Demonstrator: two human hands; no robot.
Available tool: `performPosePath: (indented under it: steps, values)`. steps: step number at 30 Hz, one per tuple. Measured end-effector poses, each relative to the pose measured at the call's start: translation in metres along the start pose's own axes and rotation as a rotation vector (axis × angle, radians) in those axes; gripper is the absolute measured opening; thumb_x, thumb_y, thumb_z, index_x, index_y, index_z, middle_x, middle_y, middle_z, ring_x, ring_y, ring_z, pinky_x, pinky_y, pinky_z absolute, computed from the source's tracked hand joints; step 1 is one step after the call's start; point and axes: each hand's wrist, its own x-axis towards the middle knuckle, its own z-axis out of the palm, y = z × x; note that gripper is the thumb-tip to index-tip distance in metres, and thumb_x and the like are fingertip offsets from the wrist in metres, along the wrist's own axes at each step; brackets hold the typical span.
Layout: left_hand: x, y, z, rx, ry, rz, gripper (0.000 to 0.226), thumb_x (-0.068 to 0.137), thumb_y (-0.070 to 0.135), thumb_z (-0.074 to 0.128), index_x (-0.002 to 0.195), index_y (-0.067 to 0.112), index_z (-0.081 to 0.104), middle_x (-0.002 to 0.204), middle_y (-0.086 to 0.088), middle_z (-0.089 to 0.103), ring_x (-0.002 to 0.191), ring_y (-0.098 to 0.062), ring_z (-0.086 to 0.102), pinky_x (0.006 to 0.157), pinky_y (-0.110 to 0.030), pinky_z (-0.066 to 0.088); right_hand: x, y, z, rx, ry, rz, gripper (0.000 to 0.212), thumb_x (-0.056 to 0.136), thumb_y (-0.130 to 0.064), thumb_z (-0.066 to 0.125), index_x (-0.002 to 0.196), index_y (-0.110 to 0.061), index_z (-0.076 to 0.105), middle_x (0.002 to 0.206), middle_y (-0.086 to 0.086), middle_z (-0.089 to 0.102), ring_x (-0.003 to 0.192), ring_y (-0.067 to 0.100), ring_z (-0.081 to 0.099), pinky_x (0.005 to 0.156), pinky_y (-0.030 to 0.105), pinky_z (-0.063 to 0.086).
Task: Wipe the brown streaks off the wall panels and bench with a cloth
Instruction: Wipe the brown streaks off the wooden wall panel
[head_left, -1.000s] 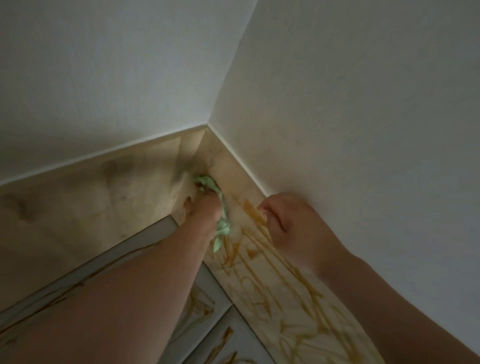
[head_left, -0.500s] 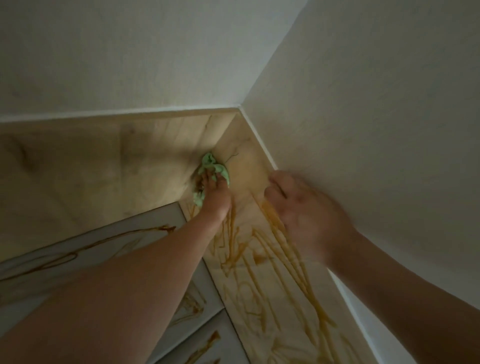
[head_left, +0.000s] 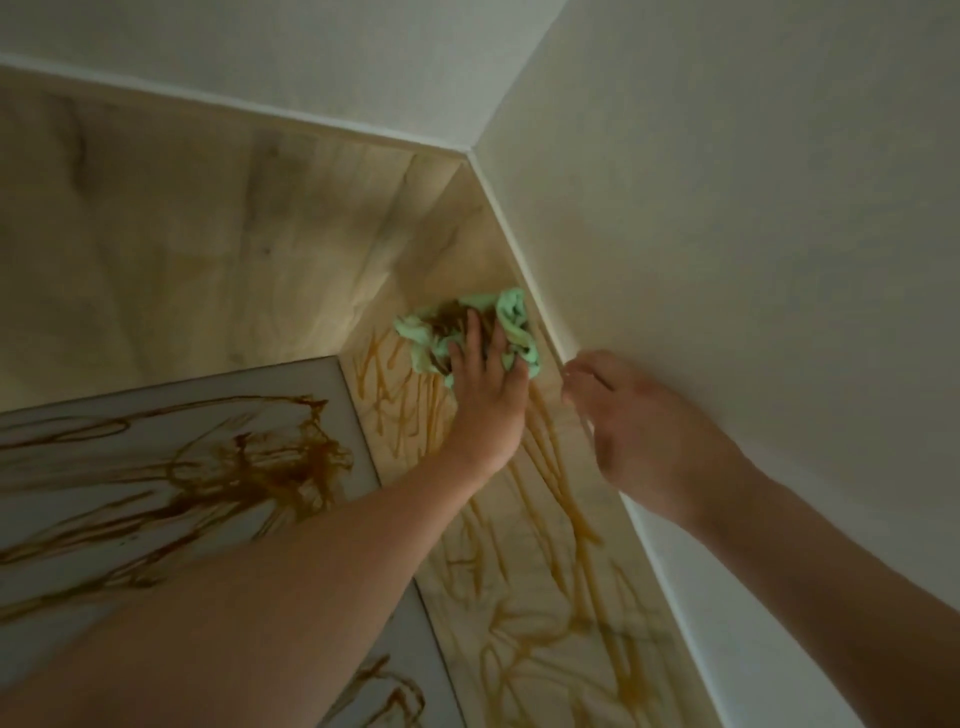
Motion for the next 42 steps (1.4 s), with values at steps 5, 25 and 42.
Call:
performPosePath:
  steps: [5, 25, 42]
  values:
    - [-0.125, 0.040, 0.037, -0.066, -0.218, 0.015, 0.060, 0.110, 0.046, 0.018, 0.159, 0.043, -0.017, 0.160, 0.017, -0.041, 0.150, -0.019, -0.037, 0.126, -0.061, 0.001, -0.052, -0.004, 0.006, 0.108, 0.099, 0.047, 0.041, 0.068, 0.010, 0.044, 0.098, -0.010, 0.063, 0.112, 0.011, 0.061, 0.088, 0.035, 0.066, 0.065, 0.046, 0.058]
    - [-0.118, 0.001, 0.049, -0.214, -0.330, -0.249, 0.062, 0.103, 0.061, 0.014, 0.156, 0.050, -0.016, 0.147, 0.032, -0.049, 0.149, -0.011, -0.035, 0.127, -0.050, -0.009, -0.032, -0.018, 0.032, -0.251, 0.127, -0.097, 0.031, 0.085, -0.012, 0.043, 0.103, -0.005, 0.067, 0.128, 0.018, 0.061, 0.117, 0.041, 0.059, 0.097, 0.046, 0.052]
    - [0.091, -0.179, 0.009, -0.471, 0.035, -0.744, 0.066, 0.111, 0.047, 0.028, 0.165, 0.020, 0.001, 0.173, 0.000, -0.001, 0.159, -0.022, 0.002, 0.129, -0.044, 0.007, 0.092, -0.004, 0.068, -0.592, 0.221, 0.061, 0.057, 0.105, -0.031, 0.042, 0.160, -0.014, 0.037, 0.167, 0.032, 0.011, 0.157, 0.045, 0.011, 0.127, 0.057, 0.013]
